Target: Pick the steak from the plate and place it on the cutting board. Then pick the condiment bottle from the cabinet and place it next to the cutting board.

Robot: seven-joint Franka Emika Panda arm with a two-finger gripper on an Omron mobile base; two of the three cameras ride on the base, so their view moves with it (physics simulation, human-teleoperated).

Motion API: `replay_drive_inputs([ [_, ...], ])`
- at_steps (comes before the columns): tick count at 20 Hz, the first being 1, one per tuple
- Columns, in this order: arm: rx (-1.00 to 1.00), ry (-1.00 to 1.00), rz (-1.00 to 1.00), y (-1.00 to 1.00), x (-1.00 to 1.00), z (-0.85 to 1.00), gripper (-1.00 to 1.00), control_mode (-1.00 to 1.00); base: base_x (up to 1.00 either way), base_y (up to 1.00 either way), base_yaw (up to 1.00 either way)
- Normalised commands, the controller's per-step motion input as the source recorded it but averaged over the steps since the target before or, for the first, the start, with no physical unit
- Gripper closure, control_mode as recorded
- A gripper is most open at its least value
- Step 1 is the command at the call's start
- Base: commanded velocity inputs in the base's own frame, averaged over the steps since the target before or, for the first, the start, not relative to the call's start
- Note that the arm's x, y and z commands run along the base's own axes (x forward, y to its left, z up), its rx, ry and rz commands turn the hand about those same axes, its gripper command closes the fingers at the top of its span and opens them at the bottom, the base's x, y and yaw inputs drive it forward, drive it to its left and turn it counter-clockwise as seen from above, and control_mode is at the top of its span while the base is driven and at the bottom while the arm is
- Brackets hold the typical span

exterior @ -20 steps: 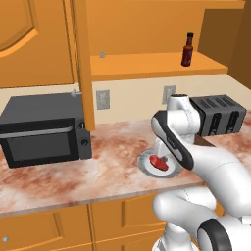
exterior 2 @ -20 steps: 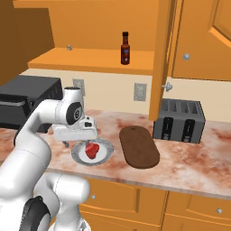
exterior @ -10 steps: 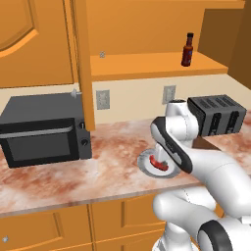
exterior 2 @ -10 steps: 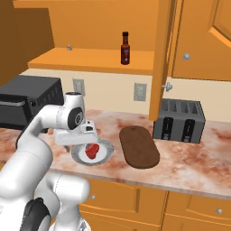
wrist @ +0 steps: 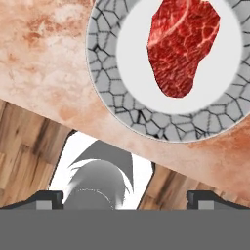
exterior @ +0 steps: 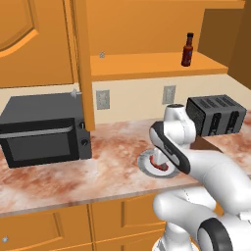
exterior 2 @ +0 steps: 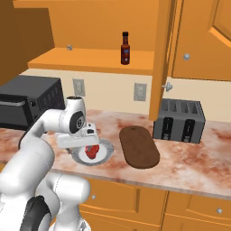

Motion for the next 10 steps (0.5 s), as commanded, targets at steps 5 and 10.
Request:
replay_drive_inputs([
  [5, 0.0, -0.01, 0.0, -0.01, 0.24, -0.11, -1.0, -1.0, 0.0, 0.0, 0.0],
  [10, 0.0, 0.0, 0.0, -0.01, 0.24, -0.16, -1.0, -1.0, 0.0, 0.0, 0.0],
])
